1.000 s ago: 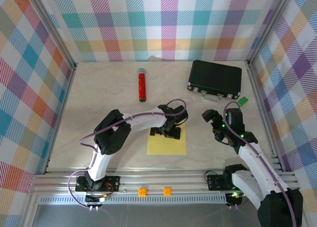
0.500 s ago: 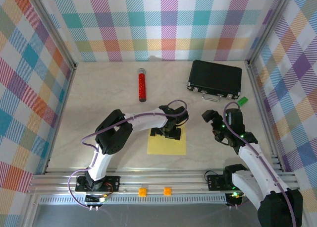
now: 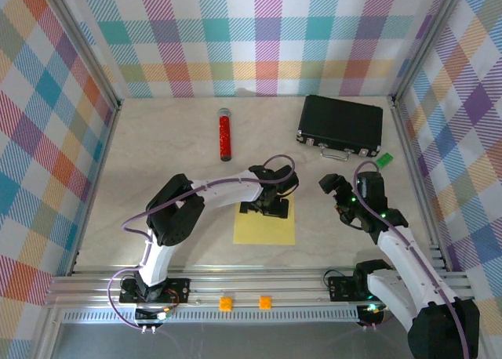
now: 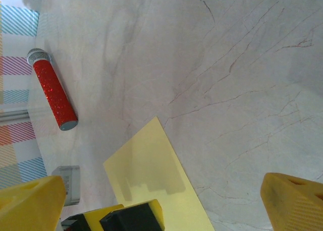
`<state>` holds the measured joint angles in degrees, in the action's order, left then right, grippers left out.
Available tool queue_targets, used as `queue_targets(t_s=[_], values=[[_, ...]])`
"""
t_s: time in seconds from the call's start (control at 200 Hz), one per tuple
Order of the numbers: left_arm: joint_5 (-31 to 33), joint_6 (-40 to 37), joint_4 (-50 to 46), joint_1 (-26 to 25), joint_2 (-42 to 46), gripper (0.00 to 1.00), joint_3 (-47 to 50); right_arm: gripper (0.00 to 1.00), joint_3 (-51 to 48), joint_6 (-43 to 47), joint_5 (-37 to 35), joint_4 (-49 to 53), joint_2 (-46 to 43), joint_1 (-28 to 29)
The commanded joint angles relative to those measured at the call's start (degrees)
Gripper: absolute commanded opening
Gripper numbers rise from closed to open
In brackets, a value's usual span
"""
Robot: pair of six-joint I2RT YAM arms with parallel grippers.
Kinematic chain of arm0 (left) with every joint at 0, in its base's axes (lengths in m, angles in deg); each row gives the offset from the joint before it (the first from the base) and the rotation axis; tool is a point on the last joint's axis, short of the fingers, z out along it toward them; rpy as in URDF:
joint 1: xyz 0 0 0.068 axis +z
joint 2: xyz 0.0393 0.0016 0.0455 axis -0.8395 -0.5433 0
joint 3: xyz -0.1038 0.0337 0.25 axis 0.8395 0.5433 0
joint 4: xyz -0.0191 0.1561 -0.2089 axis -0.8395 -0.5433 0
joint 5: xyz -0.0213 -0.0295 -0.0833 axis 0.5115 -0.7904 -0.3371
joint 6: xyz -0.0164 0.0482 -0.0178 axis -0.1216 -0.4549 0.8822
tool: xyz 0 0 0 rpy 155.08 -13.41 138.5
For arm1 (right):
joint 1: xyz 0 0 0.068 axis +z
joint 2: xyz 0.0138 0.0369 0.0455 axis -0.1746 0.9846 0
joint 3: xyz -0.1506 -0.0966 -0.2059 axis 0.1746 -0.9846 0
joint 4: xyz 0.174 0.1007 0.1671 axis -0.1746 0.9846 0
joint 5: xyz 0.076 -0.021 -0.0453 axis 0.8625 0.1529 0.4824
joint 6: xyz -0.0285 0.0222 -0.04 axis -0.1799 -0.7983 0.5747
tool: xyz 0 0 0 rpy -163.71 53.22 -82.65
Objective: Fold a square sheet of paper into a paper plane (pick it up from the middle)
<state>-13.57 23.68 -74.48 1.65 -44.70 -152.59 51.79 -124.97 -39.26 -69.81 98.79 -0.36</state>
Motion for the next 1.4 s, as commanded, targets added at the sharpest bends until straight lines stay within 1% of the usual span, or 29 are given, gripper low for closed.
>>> queue_targets(t_s=[0.0,0.13,0.275,0.61,0.945,1.065,1.29,1.35,1.395], values=[[-1.1,1.1,1.1,-0.6,1.7,1.0,1.3,0.99,0.1,0.7,0.9,-0.9,0.3,-0.4],[-1.7,1.0,0.6,-0.6,0.0,1.0,1.1,0.99,0.0,0.6,0.9,-0.8,0.3,-0.5],[-0.8,1.0,-0.5,-0.7,-2.0,1.0,1.3,0.99,-0.1,0.7,0.8,-0.8,0.2,-0.5],[-1.5,0.5,1.0,-0.8,-4.4,0.98,3.5,0.99,-0.3,0.5,0.2,-0.6,0.1,-0.5],[-1.6,0.4,2.5,-0.7,-3.4,0.96,4.4,0.99,-0.3,0.5,0.4,-0.4,-0.3,-0.5],[-2.1,0.2,3.1,-0.7,-2.8,0.94,4.8,0.99,-0.2,0.4,0.3,-0.1,-0.6,-0.5],[-1.8,0.3,3.7,-0.7,-2.0,0.94,5.3,0.99,-0.3,0.2,0.0,0.4,-1.4,-0.5],[-1.6,0.3,3.7,-0.7,-1.6,0.92,5.4,0.99,-0.3,0.3,0.3,0.3,-1.6,-0.5],[-1.4,0.0,3.9,-0.7,-0.9,0.89,5.5,0.99,-0.2,0.7,0.4,0.4,-1.7,-0.5]])
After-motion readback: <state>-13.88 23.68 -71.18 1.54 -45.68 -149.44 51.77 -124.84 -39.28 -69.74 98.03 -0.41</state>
